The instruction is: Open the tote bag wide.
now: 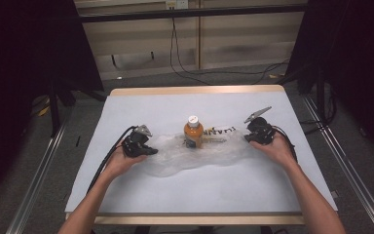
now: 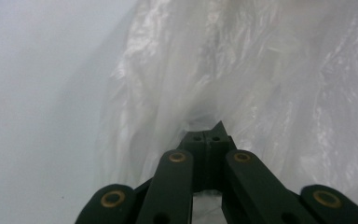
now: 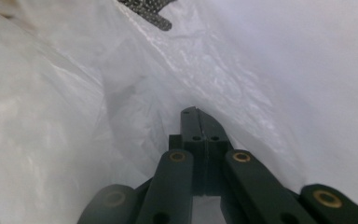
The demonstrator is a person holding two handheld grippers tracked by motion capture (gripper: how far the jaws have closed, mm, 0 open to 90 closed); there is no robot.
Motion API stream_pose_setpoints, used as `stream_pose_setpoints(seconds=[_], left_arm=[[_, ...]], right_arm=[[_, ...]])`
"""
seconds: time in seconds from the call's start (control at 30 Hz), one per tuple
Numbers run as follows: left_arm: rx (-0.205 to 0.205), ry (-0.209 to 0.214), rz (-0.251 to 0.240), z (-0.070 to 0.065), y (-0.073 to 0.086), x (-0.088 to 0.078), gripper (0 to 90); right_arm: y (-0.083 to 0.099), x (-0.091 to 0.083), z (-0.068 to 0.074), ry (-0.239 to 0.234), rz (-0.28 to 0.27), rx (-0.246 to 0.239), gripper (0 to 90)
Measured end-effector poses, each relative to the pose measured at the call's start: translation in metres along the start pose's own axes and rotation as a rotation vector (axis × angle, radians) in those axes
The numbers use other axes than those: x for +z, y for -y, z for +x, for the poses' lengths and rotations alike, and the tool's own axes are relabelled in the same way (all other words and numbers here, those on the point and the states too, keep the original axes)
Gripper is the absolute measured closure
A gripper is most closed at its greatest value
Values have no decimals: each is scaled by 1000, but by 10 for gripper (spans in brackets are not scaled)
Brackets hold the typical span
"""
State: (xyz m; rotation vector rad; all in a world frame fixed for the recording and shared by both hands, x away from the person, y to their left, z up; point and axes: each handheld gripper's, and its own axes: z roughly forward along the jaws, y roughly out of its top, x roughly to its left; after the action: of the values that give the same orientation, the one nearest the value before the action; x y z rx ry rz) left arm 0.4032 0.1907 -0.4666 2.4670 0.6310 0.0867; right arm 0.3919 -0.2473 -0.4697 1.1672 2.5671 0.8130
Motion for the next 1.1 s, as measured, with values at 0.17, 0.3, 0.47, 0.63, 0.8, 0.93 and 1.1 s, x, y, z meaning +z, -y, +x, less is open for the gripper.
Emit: stream_pose_setpoints(seconds=[0.17, 0.3, 0.47, 0.63, 0.8, 0.93, 1.1], left_arm=[[21, -3, 30, 0, 0, -3, 900], [4, -2, 21, 2, 1, -3, 900], [-47, 27, -85, -1, 5, -3, 900], [-25, 37, -172, -12, -6, -20, 900], [21, 27, -218, -22, -20, -37, 900], [42, 30, -251, -27, -31, -46, 900], [87, 54, -263, -32, -61, -46, 900]], right_arm=[[4, -2, -4, 5, -13, 2, 900], [2, -2, -1, 34, 7, -9, 900], [-1, -2, 1, 0, -48, 18, 900], [-14, -9, 11, -50, -133, 19, 900], [-29, -25, 22, -84, -218, 10, 900], [-38, -36, 29, -88, -257, -4, 900], [-51, -45, 41, -119, -315, -15, 900]])
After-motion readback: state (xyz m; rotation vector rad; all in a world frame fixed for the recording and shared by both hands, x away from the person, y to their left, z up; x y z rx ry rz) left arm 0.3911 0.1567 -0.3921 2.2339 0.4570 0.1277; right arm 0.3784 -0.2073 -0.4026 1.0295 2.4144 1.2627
